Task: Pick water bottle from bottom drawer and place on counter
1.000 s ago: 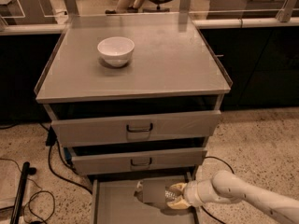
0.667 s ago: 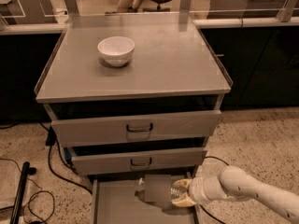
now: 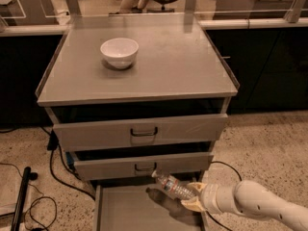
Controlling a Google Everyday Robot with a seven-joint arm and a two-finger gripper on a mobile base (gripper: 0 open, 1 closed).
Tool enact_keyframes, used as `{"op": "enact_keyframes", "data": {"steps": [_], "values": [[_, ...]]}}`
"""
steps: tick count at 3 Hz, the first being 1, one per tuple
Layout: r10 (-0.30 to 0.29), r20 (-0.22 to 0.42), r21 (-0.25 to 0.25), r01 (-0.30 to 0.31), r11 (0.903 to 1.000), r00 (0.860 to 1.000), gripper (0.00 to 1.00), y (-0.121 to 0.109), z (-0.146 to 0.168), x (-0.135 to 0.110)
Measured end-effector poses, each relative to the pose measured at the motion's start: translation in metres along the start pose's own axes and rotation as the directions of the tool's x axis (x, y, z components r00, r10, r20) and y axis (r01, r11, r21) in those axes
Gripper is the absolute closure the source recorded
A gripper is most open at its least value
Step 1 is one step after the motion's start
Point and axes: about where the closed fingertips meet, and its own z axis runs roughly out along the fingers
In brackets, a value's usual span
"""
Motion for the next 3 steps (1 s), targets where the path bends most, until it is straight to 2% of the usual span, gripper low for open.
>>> {"op": "enact_keyframes", "data": {"steps": [1,2,3], "values": [[0.020,0.005,0.094,-0.021,0.9953,1.000,1.00,-0.017,-0.033,-0.019],[-0.019,0.039,0.114,0.014,0.9933,0.999,1.00,-0.044,-0.073,-0.046],[-0.057,0.095,0.083,0.049,0.9953,0.994,1.00,-0.064,-0.109,-0.069]]}}
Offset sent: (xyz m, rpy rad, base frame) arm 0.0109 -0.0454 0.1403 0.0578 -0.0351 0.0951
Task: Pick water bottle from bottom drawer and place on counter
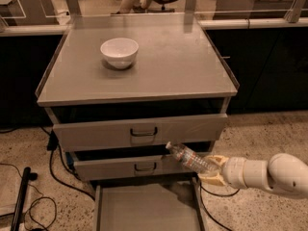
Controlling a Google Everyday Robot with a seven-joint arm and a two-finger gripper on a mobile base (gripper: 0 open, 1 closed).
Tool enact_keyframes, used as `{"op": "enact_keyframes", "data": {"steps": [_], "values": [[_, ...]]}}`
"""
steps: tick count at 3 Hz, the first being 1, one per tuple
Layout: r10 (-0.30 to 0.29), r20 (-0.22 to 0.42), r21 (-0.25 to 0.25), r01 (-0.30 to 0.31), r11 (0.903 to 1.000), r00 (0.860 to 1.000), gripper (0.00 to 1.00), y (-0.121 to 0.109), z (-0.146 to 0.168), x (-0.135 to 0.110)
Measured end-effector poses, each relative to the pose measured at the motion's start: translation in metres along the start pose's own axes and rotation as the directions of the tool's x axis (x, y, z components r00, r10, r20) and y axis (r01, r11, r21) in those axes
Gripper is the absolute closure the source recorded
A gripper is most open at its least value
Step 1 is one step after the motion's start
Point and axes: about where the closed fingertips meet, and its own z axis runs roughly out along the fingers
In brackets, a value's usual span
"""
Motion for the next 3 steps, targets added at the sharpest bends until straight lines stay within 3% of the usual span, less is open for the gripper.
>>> {"op": "enact_keyframes", "data": {"steps": [1,3], "values": [[-0.010,0.013,-0.051,0.010,0.9986,1.000,1.00,0.004,-0.005,-0.007],[-0.046,0.002,-0.036,0.046,0.9983,0.999,1.00,0.022,-0.021,-0.020]]}}
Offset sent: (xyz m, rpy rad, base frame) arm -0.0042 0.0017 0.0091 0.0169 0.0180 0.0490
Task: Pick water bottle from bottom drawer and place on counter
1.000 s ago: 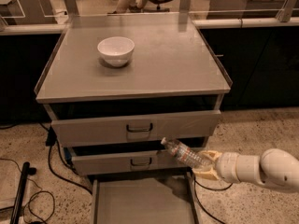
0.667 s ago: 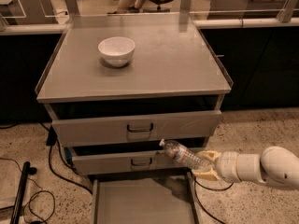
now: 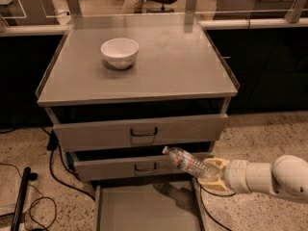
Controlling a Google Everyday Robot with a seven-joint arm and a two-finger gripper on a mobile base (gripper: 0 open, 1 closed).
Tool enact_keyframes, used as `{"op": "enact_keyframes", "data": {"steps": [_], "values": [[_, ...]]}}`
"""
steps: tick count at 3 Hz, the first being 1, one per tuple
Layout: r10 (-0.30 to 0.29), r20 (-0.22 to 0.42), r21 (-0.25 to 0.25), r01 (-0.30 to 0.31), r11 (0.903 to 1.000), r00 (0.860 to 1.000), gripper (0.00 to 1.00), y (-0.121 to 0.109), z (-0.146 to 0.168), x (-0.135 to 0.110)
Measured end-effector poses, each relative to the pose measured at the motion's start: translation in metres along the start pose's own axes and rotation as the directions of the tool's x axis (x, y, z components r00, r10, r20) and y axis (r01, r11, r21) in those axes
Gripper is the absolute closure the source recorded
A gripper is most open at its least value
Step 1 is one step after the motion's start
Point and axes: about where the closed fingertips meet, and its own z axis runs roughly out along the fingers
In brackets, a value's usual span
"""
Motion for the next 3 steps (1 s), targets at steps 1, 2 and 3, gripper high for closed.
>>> {"op": "enact_keyframes", "data": {"steps": [1,2,3], "values": [[-0.084,-0.021,0.042,0.085,0.9955,0.996,1.00,0.014,-0.041,-0.039],[-0.148,-0.016,0.063,0.148,0.9869,0.989,1.00,0.022,-0.078,-0.076],[-0.193,0.011,0.076,0.192,0.9784,0.981,1.00,0.014,-0.111,-0.123]]}}
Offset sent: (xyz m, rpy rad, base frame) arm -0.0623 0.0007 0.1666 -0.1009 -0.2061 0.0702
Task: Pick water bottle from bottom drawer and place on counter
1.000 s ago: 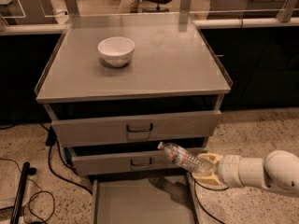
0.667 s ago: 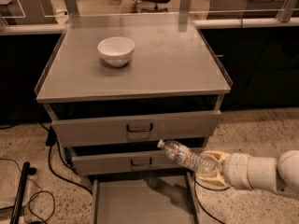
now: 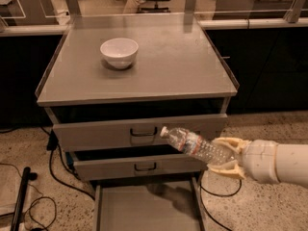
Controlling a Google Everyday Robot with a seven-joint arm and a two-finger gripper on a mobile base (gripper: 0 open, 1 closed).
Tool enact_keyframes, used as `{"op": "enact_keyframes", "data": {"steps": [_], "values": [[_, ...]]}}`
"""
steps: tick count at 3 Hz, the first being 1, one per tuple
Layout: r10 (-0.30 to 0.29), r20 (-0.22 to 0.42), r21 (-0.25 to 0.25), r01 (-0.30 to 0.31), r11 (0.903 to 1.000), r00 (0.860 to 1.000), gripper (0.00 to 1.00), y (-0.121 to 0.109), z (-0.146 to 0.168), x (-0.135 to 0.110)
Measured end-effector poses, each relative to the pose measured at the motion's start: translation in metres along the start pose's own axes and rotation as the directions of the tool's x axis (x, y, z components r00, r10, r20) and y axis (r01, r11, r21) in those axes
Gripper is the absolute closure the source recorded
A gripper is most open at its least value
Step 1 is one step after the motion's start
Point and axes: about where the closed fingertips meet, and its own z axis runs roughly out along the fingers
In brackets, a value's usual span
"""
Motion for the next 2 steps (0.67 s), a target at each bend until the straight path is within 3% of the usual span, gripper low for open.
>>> {"op": "enact_keyframes", "data": {"steps": [2], "values": [[-0.103,0.016,0.074,0.101,0.9921,0.995,1.00,-0.060,-0.052,-0.104]]}}
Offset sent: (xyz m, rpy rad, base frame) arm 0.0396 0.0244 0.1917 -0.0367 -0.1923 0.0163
